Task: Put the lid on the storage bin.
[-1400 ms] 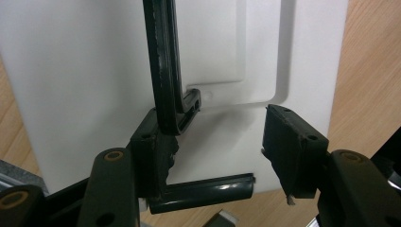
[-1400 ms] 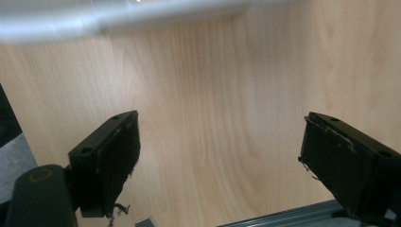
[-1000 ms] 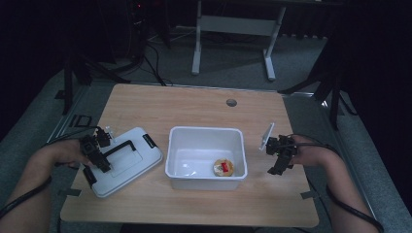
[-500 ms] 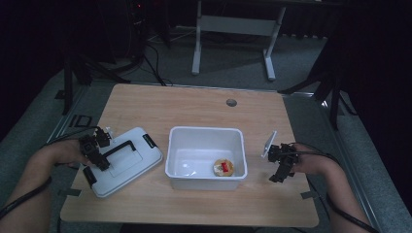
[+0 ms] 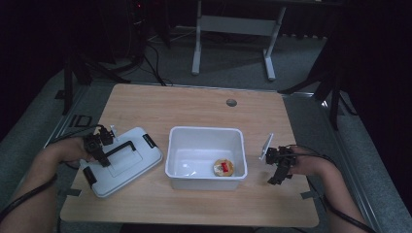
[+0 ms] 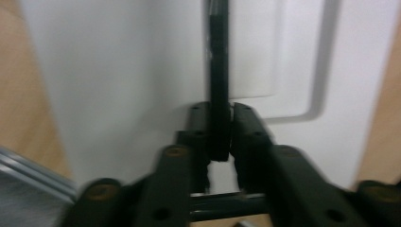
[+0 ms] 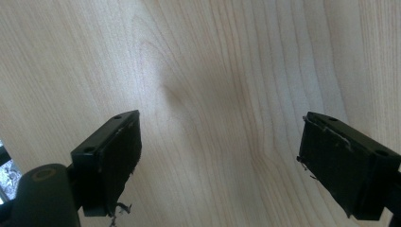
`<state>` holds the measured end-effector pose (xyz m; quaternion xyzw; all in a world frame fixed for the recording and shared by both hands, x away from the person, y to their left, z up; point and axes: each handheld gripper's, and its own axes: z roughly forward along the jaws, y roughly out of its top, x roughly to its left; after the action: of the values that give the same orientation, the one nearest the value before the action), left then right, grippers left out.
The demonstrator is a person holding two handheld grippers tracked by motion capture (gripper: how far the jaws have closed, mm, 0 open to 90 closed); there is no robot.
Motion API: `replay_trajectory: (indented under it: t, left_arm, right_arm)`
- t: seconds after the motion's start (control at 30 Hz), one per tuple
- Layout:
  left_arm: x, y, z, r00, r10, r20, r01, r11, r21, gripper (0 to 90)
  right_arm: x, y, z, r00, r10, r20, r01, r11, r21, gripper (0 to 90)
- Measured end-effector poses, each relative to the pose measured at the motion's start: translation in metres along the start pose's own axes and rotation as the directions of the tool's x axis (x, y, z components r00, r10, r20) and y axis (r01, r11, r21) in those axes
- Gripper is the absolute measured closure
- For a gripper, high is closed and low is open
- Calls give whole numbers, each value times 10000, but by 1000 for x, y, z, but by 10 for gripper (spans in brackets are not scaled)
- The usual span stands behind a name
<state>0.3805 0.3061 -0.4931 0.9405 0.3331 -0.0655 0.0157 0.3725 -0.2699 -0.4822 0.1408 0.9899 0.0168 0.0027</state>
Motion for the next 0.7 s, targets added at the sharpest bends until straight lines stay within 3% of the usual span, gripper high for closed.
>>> replay_trajectory:
  t: [0.23,0.4,0.7]
  left_arm:
    - [0,2,-3,9999,-87,-113,88,9999,103,834]
    - [-3,-1,-12,9998,172,-107,-173,9998,-37,835]
    - [-11,-12,-35,9989,440,-147,-442,9989,-164,835]
  right_arm:
    - [0,-4,2,9999,52,-114,-52,10000,-12,135]
    - [-1,-8,1,9998,176,-73,-176,9998,-47,135]
    - [1,-8,1,9998,-183,-95,179,9992,-370,136]
